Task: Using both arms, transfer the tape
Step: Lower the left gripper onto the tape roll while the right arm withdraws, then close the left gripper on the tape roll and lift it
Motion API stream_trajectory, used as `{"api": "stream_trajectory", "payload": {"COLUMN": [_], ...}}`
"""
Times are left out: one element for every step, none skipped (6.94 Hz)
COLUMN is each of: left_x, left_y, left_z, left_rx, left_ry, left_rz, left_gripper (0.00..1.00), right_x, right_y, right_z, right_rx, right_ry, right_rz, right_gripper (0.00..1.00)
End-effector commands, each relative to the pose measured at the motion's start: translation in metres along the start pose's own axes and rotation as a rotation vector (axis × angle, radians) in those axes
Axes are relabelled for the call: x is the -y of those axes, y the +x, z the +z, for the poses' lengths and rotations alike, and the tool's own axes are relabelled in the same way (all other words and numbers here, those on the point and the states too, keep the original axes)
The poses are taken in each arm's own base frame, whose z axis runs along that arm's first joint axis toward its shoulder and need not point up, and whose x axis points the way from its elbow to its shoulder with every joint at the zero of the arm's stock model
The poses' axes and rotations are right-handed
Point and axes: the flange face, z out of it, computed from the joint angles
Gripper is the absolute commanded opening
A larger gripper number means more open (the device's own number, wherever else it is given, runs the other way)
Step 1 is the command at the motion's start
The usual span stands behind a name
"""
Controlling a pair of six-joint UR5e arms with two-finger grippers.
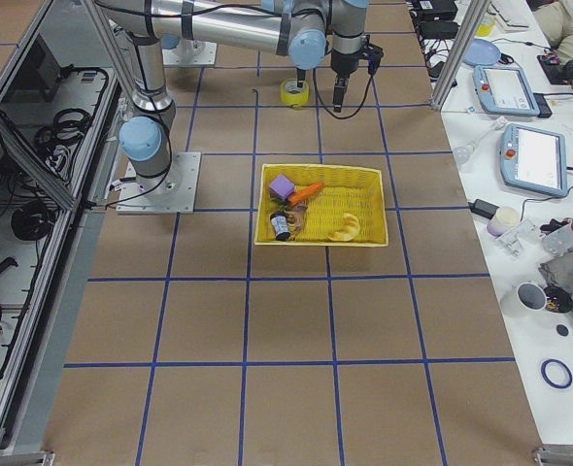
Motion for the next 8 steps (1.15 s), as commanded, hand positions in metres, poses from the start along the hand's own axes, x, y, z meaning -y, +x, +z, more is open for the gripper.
{"api": "stream_trajectory", "payload": {"left_x": [-0.002,-0.004,0.002,0.014,0.036,0.054,0.067,0.072], "left_y": [0.0,0.0,-0.01,-0.036,-0.069,-0.1,-0.148,-0.209], "left_z": [-0.005,-0.012,-0.021,-0.045,-0.082,-0.132,-0.17,-0.179], "left_rx": [0.004,0.011,0.091,0.115,0.112,0.117,0.127,0.127], "left_ry": [-0.001,0.005,0.037,0.05,0.049,0.014,-0.019,-0.03], "left_rz": [-0.003,0.007,0.02,0.035,-0.001,0.058,0.091,0.096], "left_gripper": [0.0,0.0,0.0,0.0,0.0,0.0,0.0,0.0], "right_x": [-0.004,-0.004,-0.005,-0.004,-0.004,-0.005,-0.005,-0.005], "right_y": [0.001,0.003,0.001,0.001,0.001,0.0,0.0,0.001], "right_z": [-0.005,-0.005,-0.006,-0.005,-0.005,-0.005,-0.005,-0.006], "right_rx": [0.001,-0.006,0.0,0.006,0.006,0.006,0.003,0.003], "right_ry": [-0.004,-0.004,-0.003,-0.003,-0.004,-0.006,-0.005,-0.004], "right_rz": [-0.001,0.001,-0.001,-0.002,-0.002,-0.004,-0.004,-0.002], "right_gripper": [1.0,1.0,1.0,1.0,1.0,1.0,1.0,1.0]}}
